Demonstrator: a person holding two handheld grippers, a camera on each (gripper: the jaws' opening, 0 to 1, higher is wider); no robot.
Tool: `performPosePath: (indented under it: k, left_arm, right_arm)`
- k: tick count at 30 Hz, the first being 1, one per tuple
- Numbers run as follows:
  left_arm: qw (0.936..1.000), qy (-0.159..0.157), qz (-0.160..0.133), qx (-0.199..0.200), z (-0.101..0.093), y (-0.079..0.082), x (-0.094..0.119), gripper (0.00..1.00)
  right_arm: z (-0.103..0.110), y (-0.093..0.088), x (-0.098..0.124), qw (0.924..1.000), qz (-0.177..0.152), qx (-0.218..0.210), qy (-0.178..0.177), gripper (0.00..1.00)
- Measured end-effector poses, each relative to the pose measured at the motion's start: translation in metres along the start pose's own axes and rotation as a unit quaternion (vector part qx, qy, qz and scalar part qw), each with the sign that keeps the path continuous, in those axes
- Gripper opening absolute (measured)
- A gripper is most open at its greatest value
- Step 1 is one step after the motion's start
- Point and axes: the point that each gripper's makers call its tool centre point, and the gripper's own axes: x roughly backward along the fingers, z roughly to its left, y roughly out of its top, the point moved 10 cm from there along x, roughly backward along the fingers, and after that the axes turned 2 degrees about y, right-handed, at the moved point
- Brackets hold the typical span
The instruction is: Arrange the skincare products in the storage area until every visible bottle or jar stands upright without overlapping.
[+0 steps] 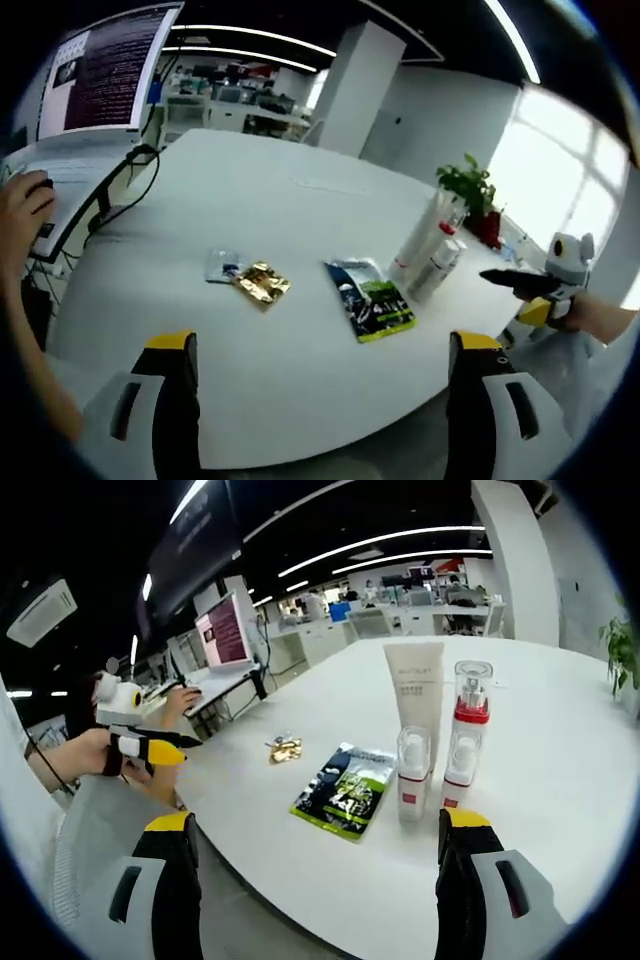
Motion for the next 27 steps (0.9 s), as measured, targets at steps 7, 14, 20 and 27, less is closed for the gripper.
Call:
performPosePath:
  k: [7,14,20,27]
  left_arm:
    - [0.9999,0.001,0.010,-0.005,0.000,-0.002,-0.002,0.97]
    - [0.9994,0.004,0.021,-0.029,-0.001,-0.003,-0.004,0.97]
    - [0.9984,-0.003,0.032,-0.047,-0.003,-0.003,-0.010,0.96]
    - [0.9956,-0.009,0.055,-0.076,0.001,0.003,-0.031,0.94]
  right_arm:
    - [-0.002,-0.001,0.000,1.0000,0.002,-0.004,-0.002,0.99]
    - [0.001,-0.003,-0.002,0.9999,0.012,0.004,0.000,0.99]
    - [0.002,-0.005,-0.004,0.9997,0.022,0.013,0.006,0.99]
    - [0.000,-0.005,-0.004,0.9998,0.018,0.009,0.001,0.99]
